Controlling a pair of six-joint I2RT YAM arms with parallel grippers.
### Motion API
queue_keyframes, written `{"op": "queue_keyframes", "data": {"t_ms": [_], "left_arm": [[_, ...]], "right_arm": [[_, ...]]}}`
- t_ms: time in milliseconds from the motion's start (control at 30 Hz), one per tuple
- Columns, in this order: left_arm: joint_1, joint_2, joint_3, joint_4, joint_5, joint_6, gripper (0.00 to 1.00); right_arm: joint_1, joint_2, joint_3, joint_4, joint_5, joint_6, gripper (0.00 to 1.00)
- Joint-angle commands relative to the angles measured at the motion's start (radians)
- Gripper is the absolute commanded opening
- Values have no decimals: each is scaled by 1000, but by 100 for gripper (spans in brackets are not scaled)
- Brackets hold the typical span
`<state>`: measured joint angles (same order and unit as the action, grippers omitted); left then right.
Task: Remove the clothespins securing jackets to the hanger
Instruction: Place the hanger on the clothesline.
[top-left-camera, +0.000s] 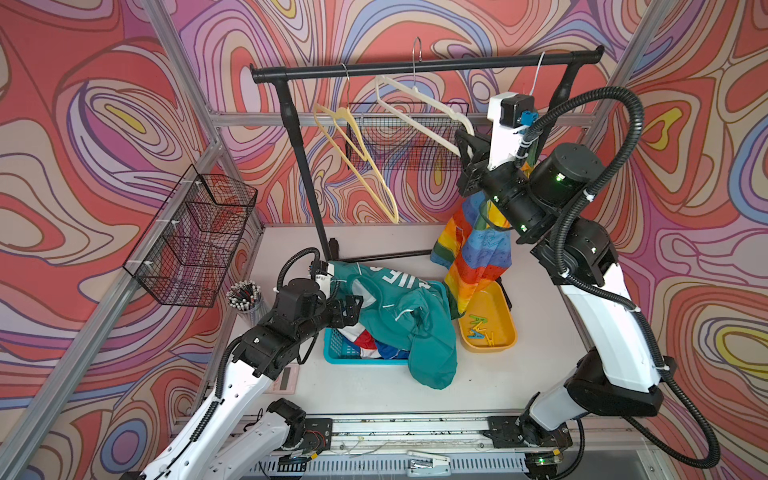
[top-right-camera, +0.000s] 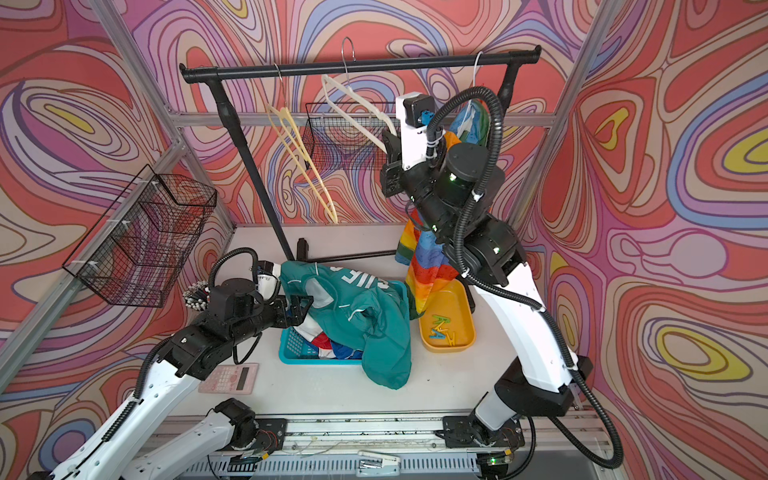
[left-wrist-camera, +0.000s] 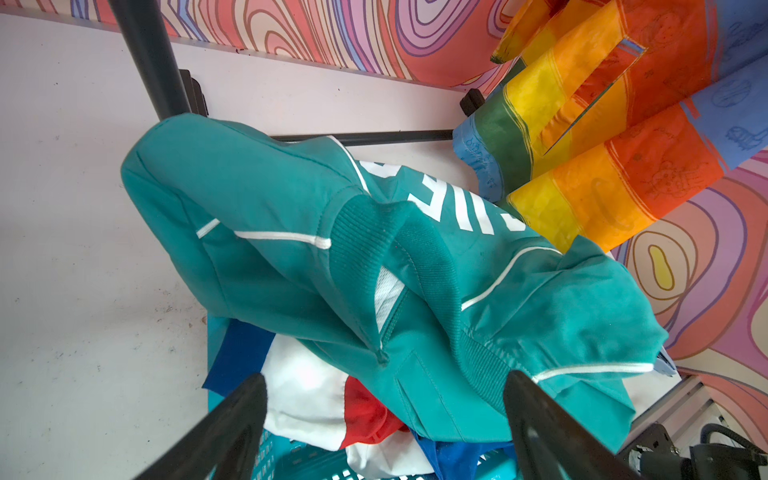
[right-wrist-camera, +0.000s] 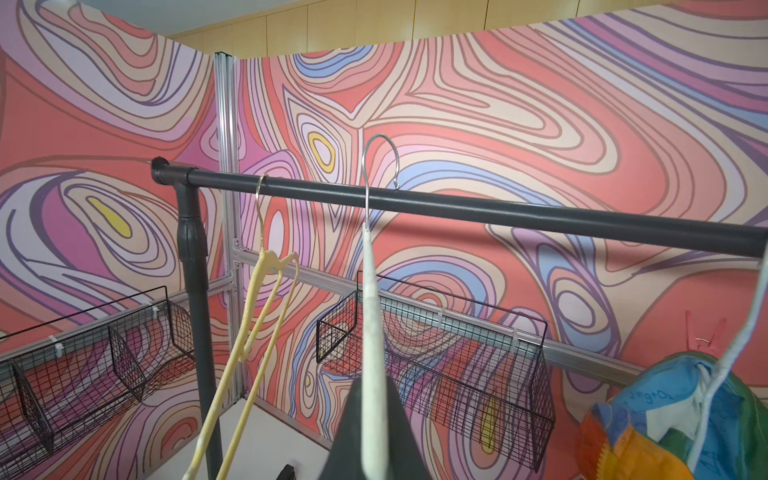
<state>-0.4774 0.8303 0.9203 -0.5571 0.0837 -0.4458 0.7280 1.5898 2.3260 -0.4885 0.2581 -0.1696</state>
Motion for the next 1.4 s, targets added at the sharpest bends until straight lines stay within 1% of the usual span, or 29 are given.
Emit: {"op": "queue_keyframes", "data": {"t_ms": [0,167,267,400,733,867,1000,1033,1133,1167,1267,1367], "left_arm": [[7,-17,-15,0,7,-4,92],[12,-27,-17,-4,8,-5,92],[13,-35,-18,-9,6,-5,92],[19,-42,-21,-13,8,-3,92],[29,-51,-29,-15,5,2,92],[32,-51,-32,-10,10,-2,92],[31,-52,-39,-9,7,-1,92],[32,-52,-39,-9,-5,6,93],[38,-51,-40,-12,-59,20,95],[43,-50,-40,-3,-62,25,95],[59,-32,-37,34,-47,27,95],[66,-1,-32,92,-22,43,96]], "right_arm": [[-1,5,32,27,18,-27,0],[-35,34,64,-13,-18,12,0],[-102,36,50,-28,-89,92,0],[-164,38,32,-42,-150,150,0],[-171,-78,-178,-15,-192,206,0],[-171,-129,-255,-1,-178,221,0],[-170,-159,-295,-6,-165,228,0],[-171,-169,-306,-7,-162,228,10],[-170,-209,-357,-5,-181,219,48],[-170,-226,-387,-8,-190,221,54],[-158,-287,-511,-24,-235,235,56],[-106,-389,-715,15,-183,246,56]]}}
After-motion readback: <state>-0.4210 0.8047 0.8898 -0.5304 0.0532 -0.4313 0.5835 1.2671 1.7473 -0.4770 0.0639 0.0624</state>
